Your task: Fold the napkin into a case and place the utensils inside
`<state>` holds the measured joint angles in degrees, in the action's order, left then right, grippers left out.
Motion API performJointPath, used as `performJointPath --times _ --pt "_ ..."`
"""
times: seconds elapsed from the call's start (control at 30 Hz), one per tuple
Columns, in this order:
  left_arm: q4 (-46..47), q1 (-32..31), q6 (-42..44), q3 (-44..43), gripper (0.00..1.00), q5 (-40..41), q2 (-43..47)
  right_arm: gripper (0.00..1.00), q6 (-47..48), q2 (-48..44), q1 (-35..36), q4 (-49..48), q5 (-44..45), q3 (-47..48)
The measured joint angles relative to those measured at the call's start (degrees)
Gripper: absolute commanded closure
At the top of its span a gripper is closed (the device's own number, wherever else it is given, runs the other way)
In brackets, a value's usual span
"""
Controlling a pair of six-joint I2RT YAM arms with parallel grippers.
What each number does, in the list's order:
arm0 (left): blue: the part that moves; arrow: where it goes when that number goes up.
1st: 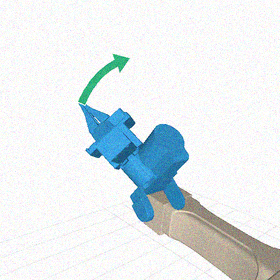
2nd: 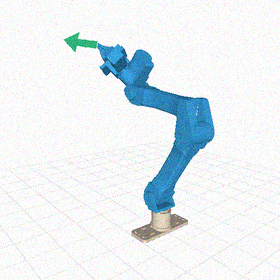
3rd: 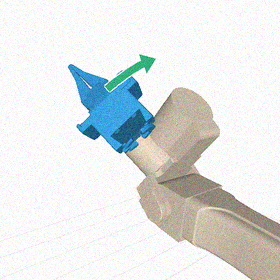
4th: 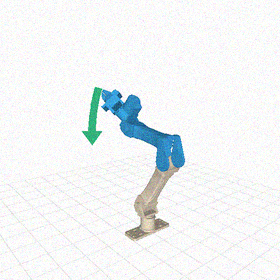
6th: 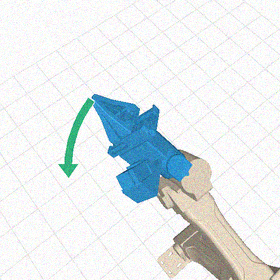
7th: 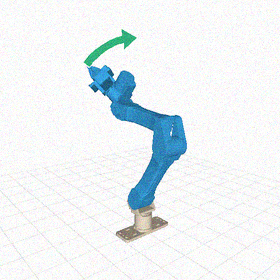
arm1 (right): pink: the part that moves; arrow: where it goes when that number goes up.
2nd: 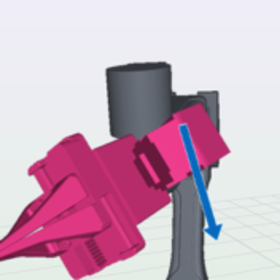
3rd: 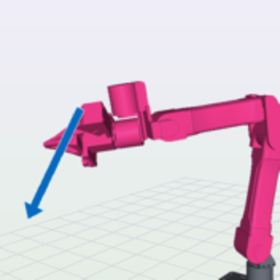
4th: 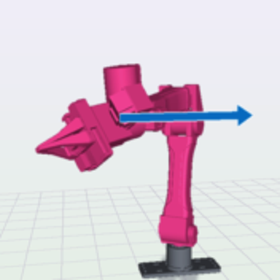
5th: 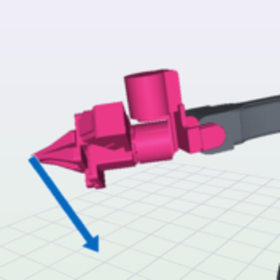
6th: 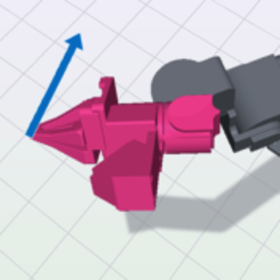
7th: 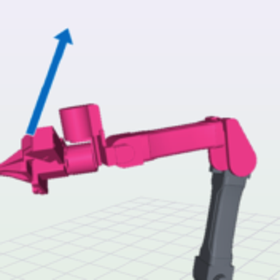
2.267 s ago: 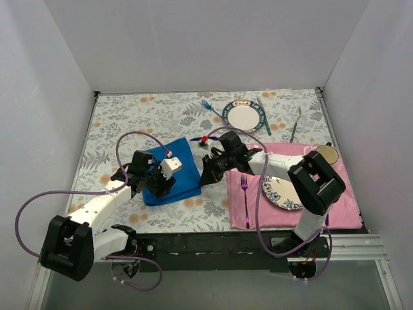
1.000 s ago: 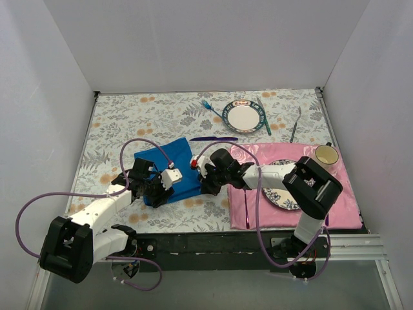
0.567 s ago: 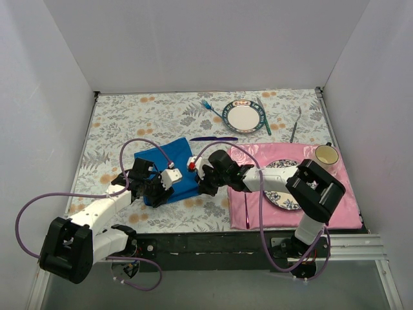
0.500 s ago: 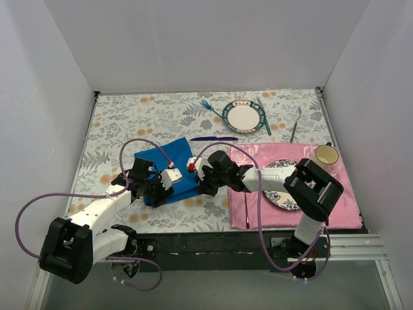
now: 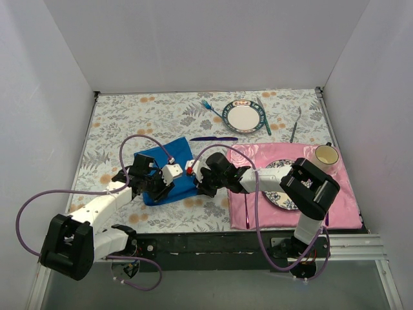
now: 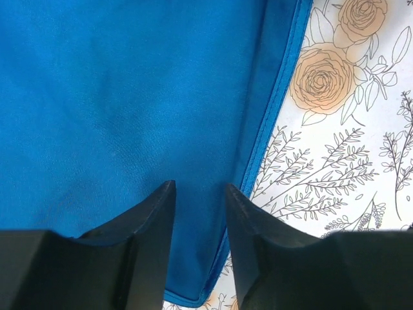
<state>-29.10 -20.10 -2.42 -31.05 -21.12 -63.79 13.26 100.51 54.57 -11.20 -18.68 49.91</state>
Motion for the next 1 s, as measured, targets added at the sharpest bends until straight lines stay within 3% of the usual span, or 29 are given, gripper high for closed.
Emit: performJointPath --times 0.1,0.23,0.33,0.5,0.7,0.87,1.0 --pt "0.0 -0.02 0.26 0.04 0.73 0.0 -0.11 0.99 0.09 0.0 0.0 -0.09 0.26 0.0" --pt "-0.48 -0.02 0.96 0.59 0.92 0.09 0.11 0.99 0.11 0.0 0.11 -0.15 0.55 0.0" --pt "-1.57 -0.02 1.55 0.79 1.0 0.15 0.94 0.99 0.17 0.0 0.17 -0.17 0.66 0.0" --pt "-3.58 -0.02 3.15 0.96 1.0 0.28 3.8 0.99 0.2 0.0 0.2 -0.2 0.87 0.0" --pt "-4.72 -0.02 3.65 1.53 0.69 0.66 5.07 0.99 0.17 0.0 0.22 -0.22 0.98 0.0" --pt "-4.46 -0.02 3.21 1.53 0.67 0.7 4.46 0.99 0.13 0.0 0.22 -0.22 0.98 0.0" --pt "-3.39 -0.02 3.23 1.53 0.72 0.59 2.89 0.99 0.07 0.0 0.22 -0.24 0.98 0.0"
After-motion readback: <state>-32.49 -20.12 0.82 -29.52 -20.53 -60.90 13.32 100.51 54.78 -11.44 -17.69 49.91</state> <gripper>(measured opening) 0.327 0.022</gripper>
